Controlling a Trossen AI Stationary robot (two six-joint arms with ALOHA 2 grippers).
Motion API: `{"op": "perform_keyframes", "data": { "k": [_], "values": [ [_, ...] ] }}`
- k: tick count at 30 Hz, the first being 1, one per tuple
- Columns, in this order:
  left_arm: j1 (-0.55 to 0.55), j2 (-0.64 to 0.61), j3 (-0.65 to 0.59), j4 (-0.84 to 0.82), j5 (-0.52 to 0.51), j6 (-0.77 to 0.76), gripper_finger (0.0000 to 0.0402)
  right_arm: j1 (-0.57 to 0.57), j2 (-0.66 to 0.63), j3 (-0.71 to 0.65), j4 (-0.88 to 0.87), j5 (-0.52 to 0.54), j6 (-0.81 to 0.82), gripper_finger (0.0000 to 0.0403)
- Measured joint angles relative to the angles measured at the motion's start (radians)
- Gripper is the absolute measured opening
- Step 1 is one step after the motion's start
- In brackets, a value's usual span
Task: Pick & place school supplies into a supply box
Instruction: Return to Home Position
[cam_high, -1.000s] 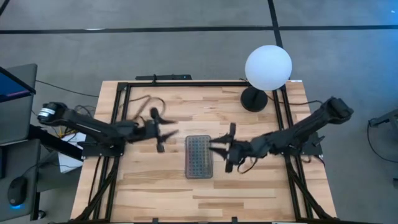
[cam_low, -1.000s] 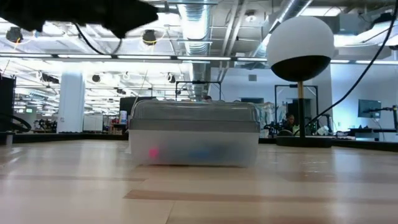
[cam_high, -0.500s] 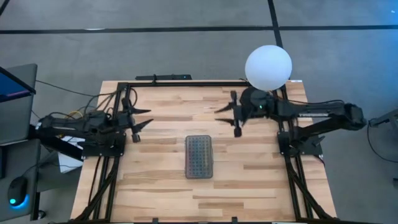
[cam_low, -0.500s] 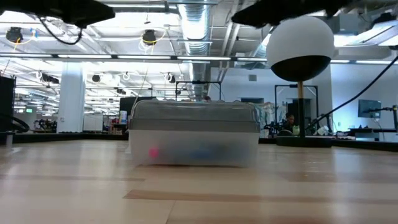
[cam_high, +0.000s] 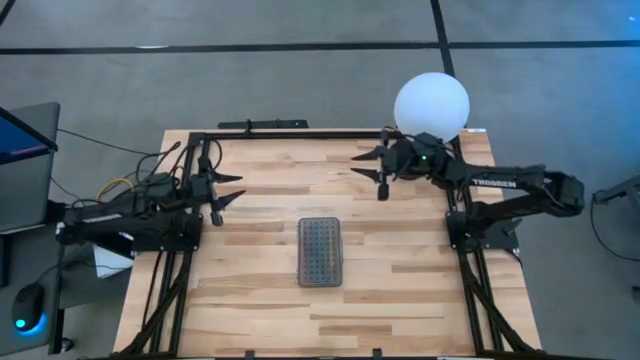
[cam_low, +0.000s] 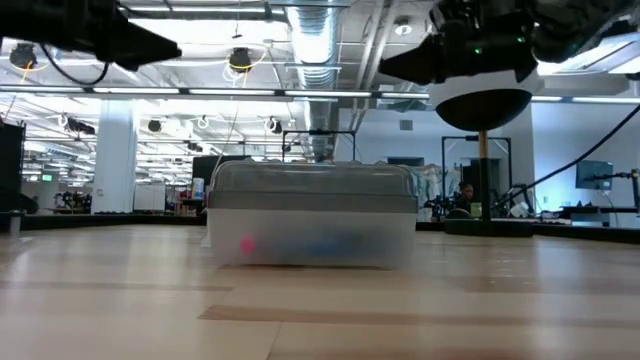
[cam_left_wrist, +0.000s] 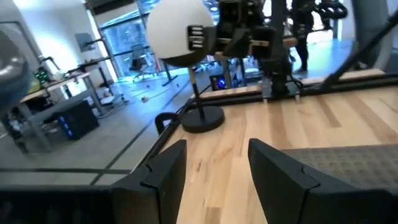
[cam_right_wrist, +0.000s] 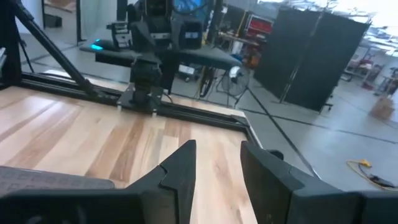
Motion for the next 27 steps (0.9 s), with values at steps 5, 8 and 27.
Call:
{"op": "perform_keyframes", "data": {
  "k": [5,8,27],
  "values": [
    [0.04,-0.08,-0.121,0.091,0.038,-0.059,0.0168,-0.036,-0.051,-0.128,0.168,-0.012,0.03,0.012],
    [0.045,-0.133,-0.179,0.141,0.082,-0.077,0.0168,-0.055,-0.062,-0.217,0.297,-0.065,0.04,0.012],
    [0.043,-0.224,-0.193,-0.005,0.077,-0.151,0.0168,0.008,-0.072,-0.606,0.833,-0.006,0.108,0.0121]
  ]
}}
